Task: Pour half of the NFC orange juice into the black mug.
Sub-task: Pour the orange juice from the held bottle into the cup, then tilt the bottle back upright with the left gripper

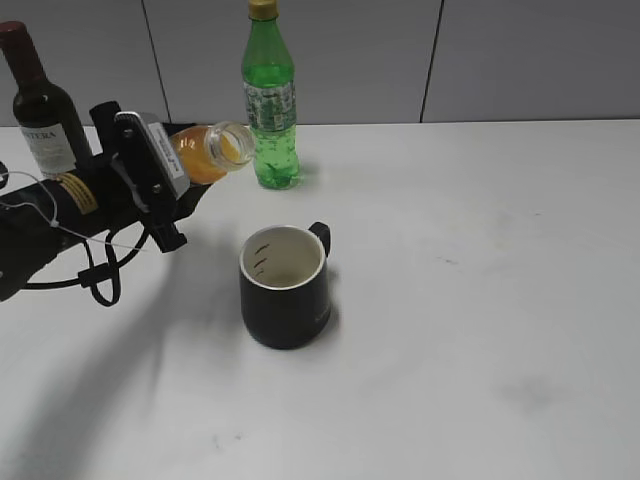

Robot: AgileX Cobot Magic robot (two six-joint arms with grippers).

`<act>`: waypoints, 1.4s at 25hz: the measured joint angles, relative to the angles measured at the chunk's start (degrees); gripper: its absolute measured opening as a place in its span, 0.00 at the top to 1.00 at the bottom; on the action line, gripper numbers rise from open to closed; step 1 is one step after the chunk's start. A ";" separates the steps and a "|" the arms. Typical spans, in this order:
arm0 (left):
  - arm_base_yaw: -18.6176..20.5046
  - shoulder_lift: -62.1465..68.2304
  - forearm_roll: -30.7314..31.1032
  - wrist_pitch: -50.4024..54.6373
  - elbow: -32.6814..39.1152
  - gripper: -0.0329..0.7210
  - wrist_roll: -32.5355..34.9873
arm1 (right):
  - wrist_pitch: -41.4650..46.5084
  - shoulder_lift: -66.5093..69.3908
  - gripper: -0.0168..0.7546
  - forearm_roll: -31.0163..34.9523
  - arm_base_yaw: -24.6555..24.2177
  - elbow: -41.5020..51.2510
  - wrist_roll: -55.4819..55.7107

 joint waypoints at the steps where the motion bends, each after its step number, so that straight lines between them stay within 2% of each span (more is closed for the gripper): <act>1: 0.00 0.00 0.00 -0.38 0.00 0.33 0.25 | 0.00 0.00 0.23 0.00 0.00 0.00 0.00; 16: 0.00 0.12 0.00 -3.11 0.00 0.33 5.79 | 0.04 0.00 0.23 0.05 0.00 0.00 0.00; 35: 0.00 4.33 -0.12 -4.37 -2.27 0.33 7.32 | 0.04 0.00 0.23 0.05 0.00 0.00 -0.05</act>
